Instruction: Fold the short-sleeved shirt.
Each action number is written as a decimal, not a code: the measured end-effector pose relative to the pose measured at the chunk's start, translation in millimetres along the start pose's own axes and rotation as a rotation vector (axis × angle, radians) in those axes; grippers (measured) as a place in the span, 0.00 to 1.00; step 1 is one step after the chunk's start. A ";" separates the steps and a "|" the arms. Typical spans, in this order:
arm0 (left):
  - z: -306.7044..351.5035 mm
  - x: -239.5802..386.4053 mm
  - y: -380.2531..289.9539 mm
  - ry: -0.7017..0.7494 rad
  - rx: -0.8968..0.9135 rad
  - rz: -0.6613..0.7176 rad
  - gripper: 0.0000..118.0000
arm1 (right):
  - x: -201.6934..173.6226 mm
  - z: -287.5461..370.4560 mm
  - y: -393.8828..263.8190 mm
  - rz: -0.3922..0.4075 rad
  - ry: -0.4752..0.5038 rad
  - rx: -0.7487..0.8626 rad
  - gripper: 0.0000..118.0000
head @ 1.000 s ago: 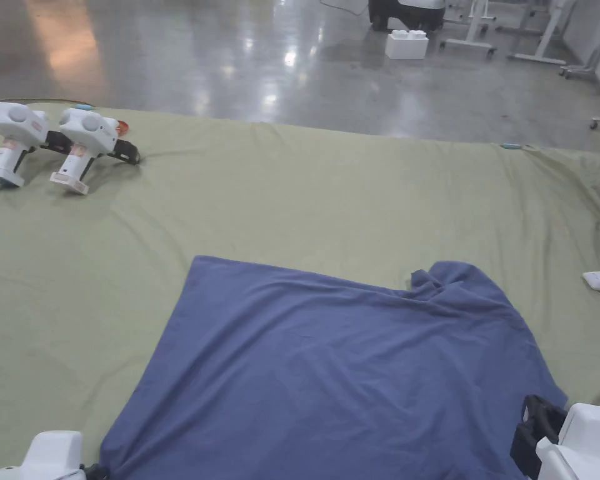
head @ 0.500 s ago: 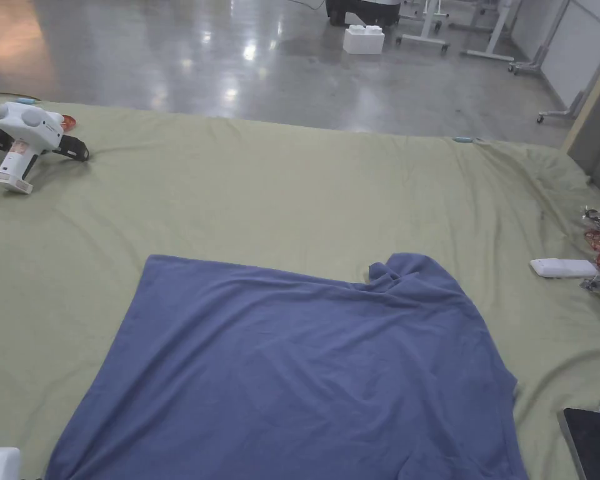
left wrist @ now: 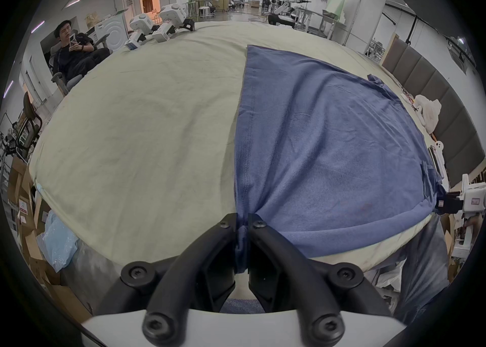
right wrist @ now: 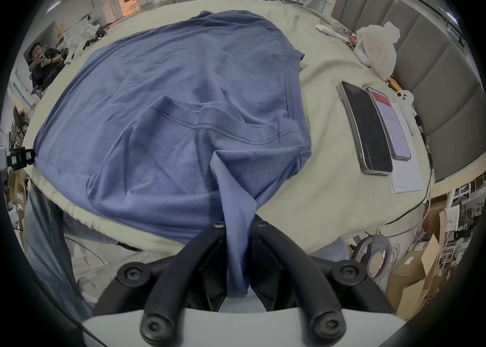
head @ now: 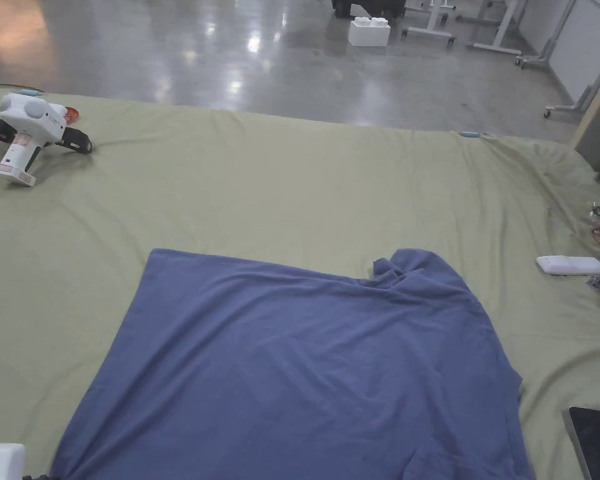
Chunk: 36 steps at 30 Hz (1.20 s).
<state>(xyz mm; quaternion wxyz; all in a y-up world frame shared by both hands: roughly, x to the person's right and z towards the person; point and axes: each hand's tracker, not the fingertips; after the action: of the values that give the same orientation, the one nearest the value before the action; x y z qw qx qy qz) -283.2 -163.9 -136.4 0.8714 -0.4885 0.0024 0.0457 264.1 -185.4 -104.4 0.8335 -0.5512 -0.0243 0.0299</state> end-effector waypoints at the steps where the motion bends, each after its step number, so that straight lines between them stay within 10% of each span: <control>1: 1.0 0.0 -0.1 -0.002 0.002 -0.001 0.04 | 0.5 4.7 0.0 0.012 -0.005 -0.002 0.05; 18: 24.6 7.9 75.7 -0.034 0.219 0.029 0.04 | 11.0 66.7 90.7 -0.044 -0.016 0.302 0.05; 36: -91.8 25.2 169.3 0.020 0.094 0.062 0.04 | 20.3 -58.3 199.0 -0.126 -0.008 0.228 0.07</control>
<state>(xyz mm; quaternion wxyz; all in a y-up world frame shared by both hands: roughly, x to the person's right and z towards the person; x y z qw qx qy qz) -268.3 -152.3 -329.8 0.8915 -0.4471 0.0285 0.0678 284.0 -159.6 -310.1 0.8908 -0.4502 -0.0587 -0.0179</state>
